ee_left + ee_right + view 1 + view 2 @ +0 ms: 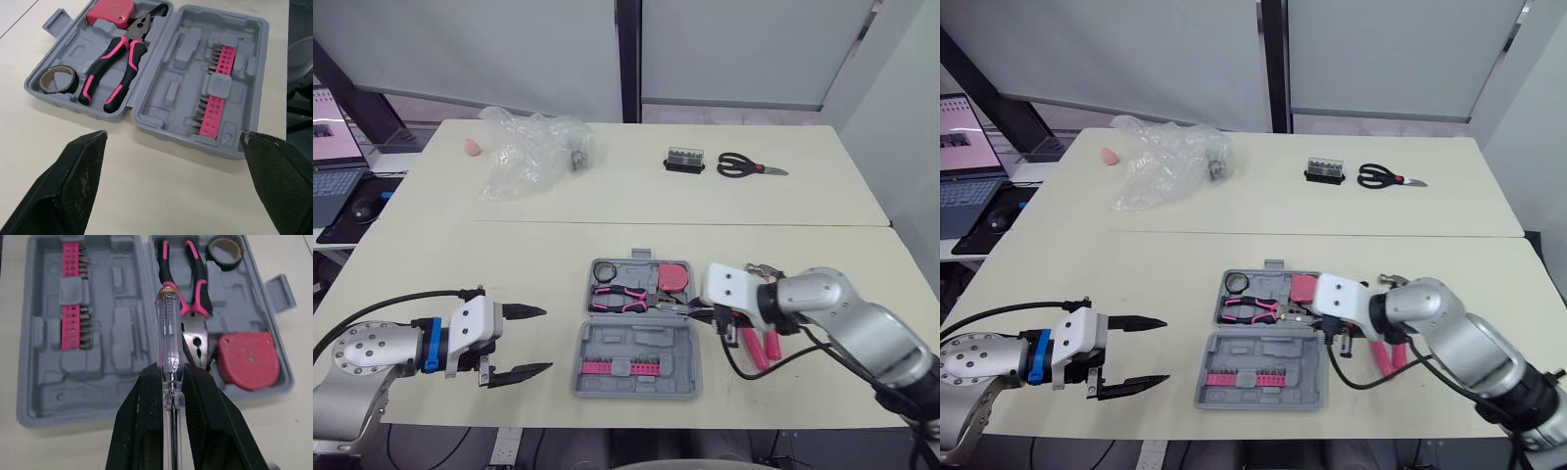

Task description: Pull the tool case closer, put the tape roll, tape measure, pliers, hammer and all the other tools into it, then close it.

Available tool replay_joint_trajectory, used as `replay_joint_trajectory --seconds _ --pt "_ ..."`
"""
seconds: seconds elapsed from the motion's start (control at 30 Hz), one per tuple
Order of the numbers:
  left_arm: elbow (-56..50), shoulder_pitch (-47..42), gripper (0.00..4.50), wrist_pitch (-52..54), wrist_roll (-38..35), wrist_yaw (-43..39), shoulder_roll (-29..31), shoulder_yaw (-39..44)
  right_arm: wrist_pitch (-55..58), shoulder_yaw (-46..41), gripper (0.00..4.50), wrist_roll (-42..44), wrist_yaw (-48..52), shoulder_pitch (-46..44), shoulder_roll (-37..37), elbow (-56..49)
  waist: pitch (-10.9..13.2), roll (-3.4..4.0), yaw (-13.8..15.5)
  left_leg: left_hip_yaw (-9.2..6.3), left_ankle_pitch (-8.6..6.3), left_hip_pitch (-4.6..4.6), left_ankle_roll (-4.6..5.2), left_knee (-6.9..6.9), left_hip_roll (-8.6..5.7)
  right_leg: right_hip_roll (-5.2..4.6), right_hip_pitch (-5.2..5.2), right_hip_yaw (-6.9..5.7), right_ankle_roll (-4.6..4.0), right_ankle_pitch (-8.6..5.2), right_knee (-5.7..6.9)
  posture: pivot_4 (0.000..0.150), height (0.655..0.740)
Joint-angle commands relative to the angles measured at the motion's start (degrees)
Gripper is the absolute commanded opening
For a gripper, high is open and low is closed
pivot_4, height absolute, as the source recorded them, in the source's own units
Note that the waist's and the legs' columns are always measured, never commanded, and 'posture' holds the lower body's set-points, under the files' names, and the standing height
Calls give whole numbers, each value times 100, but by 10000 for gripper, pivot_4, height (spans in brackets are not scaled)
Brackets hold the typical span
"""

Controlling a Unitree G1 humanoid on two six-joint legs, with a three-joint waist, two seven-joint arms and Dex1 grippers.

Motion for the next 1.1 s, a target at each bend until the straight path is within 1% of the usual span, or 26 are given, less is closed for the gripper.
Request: replay_joint_trajectory --seconds 0.03,0.2,0.37,0.83,1.1 --pt "-200 86 45000 2 -6 66 51 154 50 445 3322 -208 -48 -364 414 197 0 0 -3 -1 0 0 0 0 1 1 -2 -1 0 0 4 1500 7400" --pt "-304 106 45000 88 15 173 73 141 -268 1139 3322 -593 -33 -594 967 719 0 0 3 -2 0 -3 0 2 0 1 -11 -2 -3 -2 14 1500 7400" --pt "-391 78 45000 186 39 245 79 120 -589 1444 3323 -833 30 -782 1395 1310 0 0 -7 -2 0 -2 0 2 1 3 -19 -2 -3 -1 23 1500 7400" --pt "-533 227 45000 288 36 314 129 227 -1011 1606 3323 -1308 -45 -756 2175 2204 -1 -2 -13 0 0 -4 0 1 3 4 -29 -2 -4 -1 25 1500 7400" --pt "-567 230 45000 323 46 329 116 222 -1072 1550 3322 -1476 -81 -665 2363 2337 -1 -2 -14 1 0 -5 0 0 3 4 -31 -2 -4 -1 25 1500 7400"
